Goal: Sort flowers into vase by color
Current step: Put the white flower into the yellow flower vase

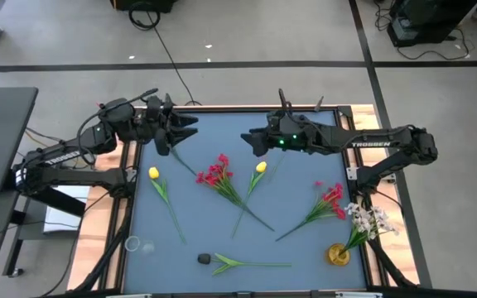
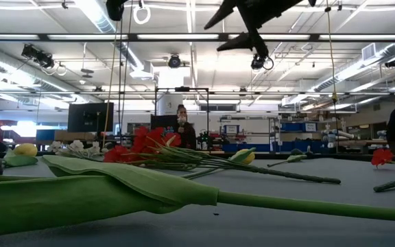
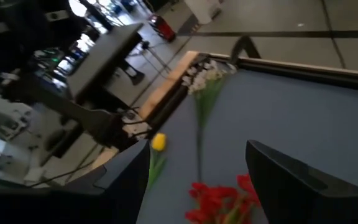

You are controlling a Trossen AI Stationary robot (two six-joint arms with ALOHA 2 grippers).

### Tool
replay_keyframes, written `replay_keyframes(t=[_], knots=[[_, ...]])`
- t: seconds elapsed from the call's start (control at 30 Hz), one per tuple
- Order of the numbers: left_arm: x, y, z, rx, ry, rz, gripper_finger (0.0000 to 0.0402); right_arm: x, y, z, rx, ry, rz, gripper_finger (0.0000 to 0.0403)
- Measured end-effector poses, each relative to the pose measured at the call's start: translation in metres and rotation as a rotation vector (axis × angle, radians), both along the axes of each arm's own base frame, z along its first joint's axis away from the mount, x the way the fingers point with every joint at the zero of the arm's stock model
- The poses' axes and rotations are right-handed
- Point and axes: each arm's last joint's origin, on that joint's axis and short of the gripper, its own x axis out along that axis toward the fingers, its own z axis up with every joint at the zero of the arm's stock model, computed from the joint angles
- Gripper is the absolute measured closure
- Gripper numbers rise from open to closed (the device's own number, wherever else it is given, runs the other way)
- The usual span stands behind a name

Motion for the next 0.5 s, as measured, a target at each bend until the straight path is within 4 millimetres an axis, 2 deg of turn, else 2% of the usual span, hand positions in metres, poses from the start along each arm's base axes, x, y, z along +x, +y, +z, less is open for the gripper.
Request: replay_keyframes(t=[0.13,0.2,0.27,0.37,0.5], knots=[[0.000,0.001,-0.008,-0.051,0.074,0.024,0.0131,-0.001,-0.004,-0.002,0.019,0.013,0.023,0.0131],[-0.002,0.003,-0.018,-0.151,0.171,0.132,0.0131,-0.001,-0.004,-0.003,0.038,0.022,0.027,0.0131],[-0.004,0.007,-0.036,-0.258,0.311,0.314,0.0131,-0.003,-0.003,-0.007,0.086,0.053,0.011,0.0131],[-0.010,0.012,-0.073,-0.443,0.501,0.599,0.0131,-0.007,0.001,-0.015,0.147,0.130,-0.002,0.0131],[-0.013,0.016,-0.116,-0.665,0.566,0.826,0.0131,-0.012,0.007,-0.025,0.183,0.243,0.020,0.0131]])
